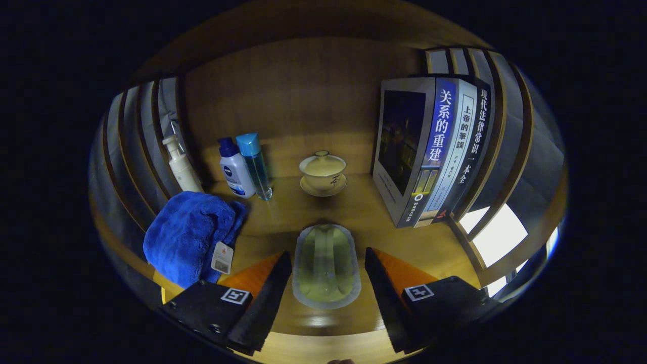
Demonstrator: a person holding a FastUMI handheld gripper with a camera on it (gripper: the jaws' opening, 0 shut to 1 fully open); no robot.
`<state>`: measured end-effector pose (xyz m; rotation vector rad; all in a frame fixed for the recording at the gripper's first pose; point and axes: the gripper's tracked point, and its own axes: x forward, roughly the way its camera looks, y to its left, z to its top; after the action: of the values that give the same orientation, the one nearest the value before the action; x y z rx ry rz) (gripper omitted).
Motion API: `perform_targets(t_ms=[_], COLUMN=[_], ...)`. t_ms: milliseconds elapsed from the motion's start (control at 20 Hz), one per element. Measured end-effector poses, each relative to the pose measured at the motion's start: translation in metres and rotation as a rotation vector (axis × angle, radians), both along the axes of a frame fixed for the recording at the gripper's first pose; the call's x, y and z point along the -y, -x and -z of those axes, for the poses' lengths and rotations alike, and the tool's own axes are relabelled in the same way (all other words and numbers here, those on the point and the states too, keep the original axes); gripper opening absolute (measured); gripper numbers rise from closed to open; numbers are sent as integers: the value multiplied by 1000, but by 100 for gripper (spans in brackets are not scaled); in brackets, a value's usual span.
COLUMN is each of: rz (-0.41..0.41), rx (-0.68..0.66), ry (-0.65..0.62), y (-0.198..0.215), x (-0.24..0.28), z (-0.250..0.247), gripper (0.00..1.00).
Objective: Pull open the drawer, take out the items inside it, and place them on the countertop above the cabinet.
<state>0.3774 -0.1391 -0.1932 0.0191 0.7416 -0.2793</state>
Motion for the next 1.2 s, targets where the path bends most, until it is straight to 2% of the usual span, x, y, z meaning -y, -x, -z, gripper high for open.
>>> perform_targets(t_ms=[100,350,600,900,1200], rz=[-5,-80,-175,-308,-387], rx=[24,102,216,349,417], ry=[2,-47,-130,-101,-60], y=[2,12,45,93,142], x=[-2,-33,-82,-147,-206], z=[-8,-36,-72,-122,-119], gripper=[96,96,97,96,96])
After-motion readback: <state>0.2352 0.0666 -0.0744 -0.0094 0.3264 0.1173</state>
